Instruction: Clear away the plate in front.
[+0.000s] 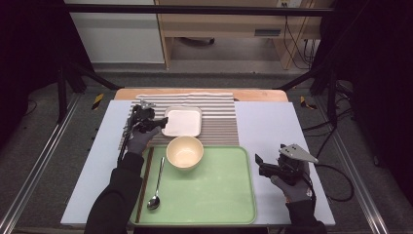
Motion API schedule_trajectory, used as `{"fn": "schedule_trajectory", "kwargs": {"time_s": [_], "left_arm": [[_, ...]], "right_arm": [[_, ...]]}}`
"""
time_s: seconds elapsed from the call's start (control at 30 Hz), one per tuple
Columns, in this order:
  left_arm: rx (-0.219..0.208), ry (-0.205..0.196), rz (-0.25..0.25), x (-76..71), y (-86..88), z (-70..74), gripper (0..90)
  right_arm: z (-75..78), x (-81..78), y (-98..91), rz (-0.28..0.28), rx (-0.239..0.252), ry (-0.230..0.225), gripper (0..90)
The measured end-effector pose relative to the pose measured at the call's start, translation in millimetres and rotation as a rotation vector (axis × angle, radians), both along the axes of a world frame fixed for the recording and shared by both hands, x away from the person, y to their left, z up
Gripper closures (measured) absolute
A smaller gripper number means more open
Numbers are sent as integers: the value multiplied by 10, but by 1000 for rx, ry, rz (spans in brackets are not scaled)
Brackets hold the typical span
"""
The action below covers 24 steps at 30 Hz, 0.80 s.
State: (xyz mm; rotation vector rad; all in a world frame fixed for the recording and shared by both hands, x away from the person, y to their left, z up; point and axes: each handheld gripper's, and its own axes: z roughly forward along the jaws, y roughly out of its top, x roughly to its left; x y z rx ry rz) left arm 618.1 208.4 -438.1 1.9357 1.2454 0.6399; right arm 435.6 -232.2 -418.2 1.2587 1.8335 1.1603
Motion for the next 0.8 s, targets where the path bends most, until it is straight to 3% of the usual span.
{"fn": "schedule_trajectory", "kwargs": {"time_s": [0.3,0.8], "left_arm": [[16,63,-9,80,10,-151,498],[7,125,-10,140,-35,-294,692]], "right_arm": [[-7,7,18,6,-6,4,50],[-8,5,24,4,-15,2,50]]}}
